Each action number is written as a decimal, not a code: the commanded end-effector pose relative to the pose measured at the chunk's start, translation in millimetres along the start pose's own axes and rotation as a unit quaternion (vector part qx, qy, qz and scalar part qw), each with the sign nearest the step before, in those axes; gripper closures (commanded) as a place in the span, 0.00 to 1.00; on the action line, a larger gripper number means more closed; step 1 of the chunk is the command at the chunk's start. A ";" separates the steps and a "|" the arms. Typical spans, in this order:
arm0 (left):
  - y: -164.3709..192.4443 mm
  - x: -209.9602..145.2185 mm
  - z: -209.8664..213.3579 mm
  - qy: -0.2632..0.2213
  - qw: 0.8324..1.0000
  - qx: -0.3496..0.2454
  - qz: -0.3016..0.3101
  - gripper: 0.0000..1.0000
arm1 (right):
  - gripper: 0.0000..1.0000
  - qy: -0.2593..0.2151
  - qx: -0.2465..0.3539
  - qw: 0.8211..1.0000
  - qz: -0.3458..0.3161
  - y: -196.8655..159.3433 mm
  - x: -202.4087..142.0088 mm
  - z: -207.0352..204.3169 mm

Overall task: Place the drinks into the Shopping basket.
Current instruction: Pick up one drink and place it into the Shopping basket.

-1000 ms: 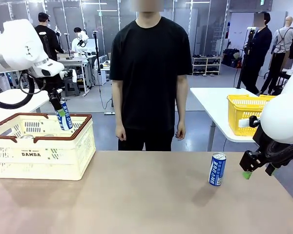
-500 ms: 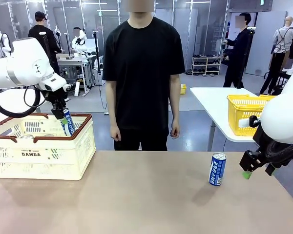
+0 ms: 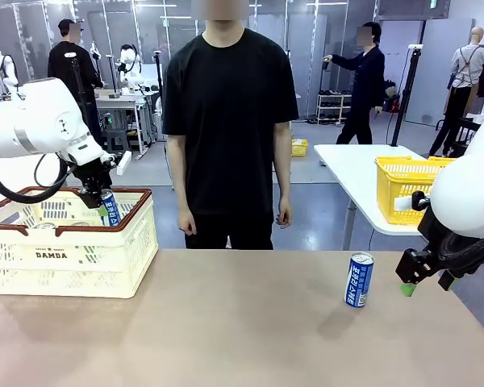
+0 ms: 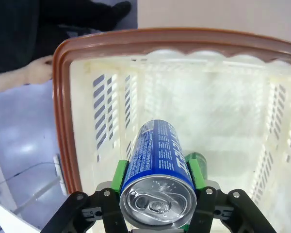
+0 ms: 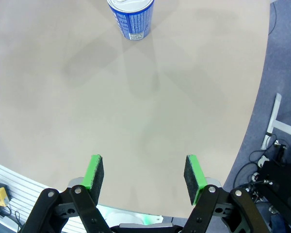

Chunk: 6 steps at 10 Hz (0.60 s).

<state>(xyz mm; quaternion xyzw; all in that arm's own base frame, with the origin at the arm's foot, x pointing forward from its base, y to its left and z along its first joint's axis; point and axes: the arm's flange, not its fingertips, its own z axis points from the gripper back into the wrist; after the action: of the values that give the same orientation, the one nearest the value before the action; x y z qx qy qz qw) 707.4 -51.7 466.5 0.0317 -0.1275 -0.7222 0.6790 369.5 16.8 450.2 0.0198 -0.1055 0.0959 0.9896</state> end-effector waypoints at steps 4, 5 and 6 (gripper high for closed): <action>9.2 1.9 -24.1 0.007 0.998 -0.037 -0.051 0.42 | 0.16 -0.001 0.001 1.000 0.000 -1.2 -0.8 0.5; 9.4 -1.4 -28.8 0.004 0.998 -0.040 -0.055 0.42 | 0.16 -0.001 0.001 1.000 0.000 -1.2 -0.8 0.5; 9.3 -3.6 -34.7 0.008 0.997 -0.044 -0.058 0.42 | 0.16 -0.001 0.001 1.000 0.000 -1.2 -0.8 0.5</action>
<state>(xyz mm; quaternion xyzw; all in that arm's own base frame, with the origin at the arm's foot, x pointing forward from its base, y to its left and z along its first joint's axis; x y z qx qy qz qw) 713.8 -57.4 426.3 0.0146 -0.0938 -0.7546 0.6493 369.5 16.8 450.1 0.0198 -0.1055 0.0959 0.9896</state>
